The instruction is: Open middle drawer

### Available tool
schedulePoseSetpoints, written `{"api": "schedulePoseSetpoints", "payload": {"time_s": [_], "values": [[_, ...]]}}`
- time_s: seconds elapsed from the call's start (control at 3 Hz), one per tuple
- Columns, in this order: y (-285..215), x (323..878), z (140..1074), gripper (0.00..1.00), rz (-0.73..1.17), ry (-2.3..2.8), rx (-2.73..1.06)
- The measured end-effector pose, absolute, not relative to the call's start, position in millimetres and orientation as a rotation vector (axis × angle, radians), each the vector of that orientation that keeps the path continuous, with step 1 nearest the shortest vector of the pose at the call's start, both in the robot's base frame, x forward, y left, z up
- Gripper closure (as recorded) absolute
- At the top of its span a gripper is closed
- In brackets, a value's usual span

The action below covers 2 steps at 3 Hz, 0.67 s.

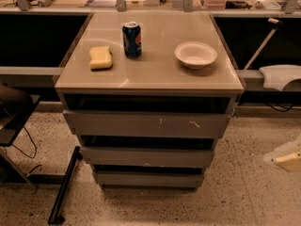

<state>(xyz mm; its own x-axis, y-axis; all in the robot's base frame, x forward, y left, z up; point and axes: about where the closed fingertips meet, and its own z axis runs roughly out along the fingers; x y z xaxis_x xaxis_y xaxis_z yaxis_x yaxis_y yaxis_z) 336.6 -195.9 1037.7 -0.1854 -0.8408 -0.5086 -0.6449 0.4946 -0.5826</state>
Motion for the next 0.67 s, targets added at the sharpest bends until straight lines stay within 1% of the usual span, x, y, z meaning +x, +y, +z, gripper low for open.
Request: {"api": "schedulePoseSetpoints", "payload": {"time_s": [0.67], "values": [[-195.7, 336.6, 1037.5, 0.0, -0.3, 1.914, -1.229]]}}
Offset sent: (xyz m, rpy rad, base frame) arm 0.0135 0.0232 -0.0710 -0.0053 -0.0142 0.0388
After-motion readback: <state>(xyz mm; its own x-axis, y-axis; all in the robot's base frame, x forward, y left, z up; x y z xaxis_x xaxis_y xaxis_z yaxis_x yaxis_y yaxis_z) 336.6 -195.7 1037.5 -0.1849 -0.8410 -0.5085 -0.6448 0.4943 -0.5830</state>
